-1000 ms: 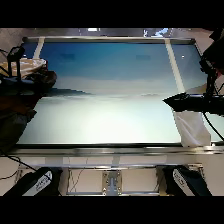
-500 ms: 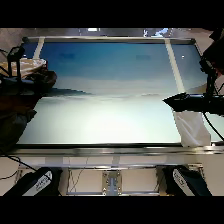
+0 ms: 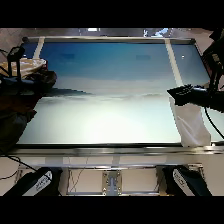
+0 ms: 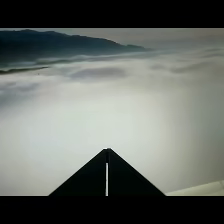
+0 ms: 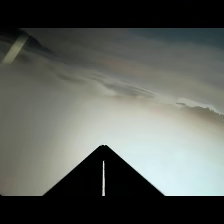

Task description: Fold the shirts.

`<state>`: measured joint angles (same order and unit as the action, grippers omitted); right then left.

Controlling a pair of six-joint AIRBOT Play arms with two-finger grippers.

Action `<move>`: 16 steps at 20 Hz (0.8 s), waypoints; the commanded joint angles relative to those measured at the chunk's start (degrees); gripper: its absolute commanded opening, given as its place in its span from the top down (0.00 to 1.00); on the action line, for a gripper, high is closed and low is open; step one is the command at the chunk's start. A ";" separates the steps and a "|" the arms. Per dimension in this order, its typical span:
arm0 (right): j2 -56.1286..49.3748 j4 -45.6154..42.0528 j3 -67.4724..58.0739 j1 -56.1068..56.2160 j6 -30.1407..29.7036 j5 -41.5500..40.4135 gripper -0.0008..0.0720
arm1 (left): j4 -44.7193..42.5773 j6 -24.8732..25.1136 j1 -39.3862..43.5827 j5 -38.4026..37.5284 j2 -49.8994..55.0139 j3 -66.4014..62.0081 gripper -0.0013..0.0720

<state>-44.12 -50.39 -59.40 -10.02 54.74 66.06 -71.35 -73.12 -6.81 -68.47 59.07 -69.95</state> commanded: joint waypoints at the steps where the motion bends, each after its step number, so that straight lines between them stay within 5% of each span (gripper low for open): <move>1: 0.02 -0.22 -0.07 0.04 -1.07 -4.17 0.97 | -0.02 0.04 -0.07 0.04 0.04 0.02 0.96; 11: 0.00 5.66 -0.07 0.07 3.69 0.22 0.97 | -3.34 0.04 -0.13 0.20 0.55 0.02 0.95; 12: 0.00 5.64 -0.07 0.07 5.07 2.25 0.91 | -8.55 0.02 -0.07 1.53 0.72 0.02 0.88; 14: 0.02 5.62 -0.07 0.07 6.34 7.65 0.77 | -25.68 -0.74 -0.31 3.52 1.18 0.02 0.31; 15: 0.02 5.62 -0.07 0.07 6.34 10.71 0.76 | -36.39 -4.87 -0.96 3.48 1.68 0.02 0.14; 16: 0.02 5.62 -0.07 0.07 6.34 13.81 0.76 | -44.35 -12.13 -2.51 3.21 2.23 0.02 0.12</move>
<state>-44.12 -45.06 -59.40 -10.02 59.57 71.88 -91.64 -75.79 -7.70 -66.19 60.40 -69.95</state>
